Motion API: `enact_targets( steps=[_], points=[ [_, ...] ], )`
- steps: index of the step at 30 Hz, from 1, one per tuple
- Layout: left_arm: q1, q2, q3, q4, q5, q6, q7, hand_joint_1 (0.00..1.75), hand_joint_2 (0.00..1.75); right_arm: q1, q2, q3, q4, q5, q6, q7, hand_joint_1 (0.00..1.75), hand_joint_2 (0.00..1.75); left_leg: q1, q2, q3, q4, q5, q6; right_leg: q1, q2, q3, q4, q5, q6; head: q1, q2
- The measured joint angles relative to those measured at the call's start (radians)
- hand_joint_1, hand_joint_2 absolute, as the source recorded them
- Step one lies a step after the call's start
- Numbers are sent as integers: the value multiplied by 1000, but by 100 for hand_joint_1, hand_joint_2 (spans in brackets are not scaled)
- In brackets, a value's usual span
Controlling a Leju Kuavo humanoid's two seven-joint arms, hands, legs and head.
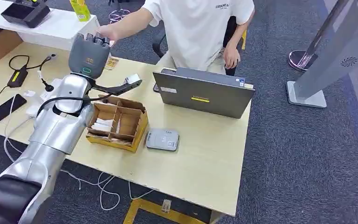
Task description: Pass the card to the sensor for recognition and then transmit it.
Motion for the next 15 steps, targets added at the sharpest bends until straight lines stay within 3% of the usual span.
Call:
enact_targets(
  steps=[4,5,15],
  points=[
    [-35,35,20,45,-12,-12,9,175,175,0,0,8,0,-2,5,3,0,0,0,1,1,0,0,0,0,2,0,0,0,0,-1,0],
    [-41,43,24,60,-13,-8,9,0,175,1,0,10,0,-2,5,4,0,0,0,2,1,0,0,0,0,2,0,0,1,-1,0,0],
    [-52,73,43,156,-14,27,27,0,175,-1,0,22,0,-16,5,5,0,0,0,1,0,0,0,0,0,2,-1,0,0,-1,0,0]
  ],
)
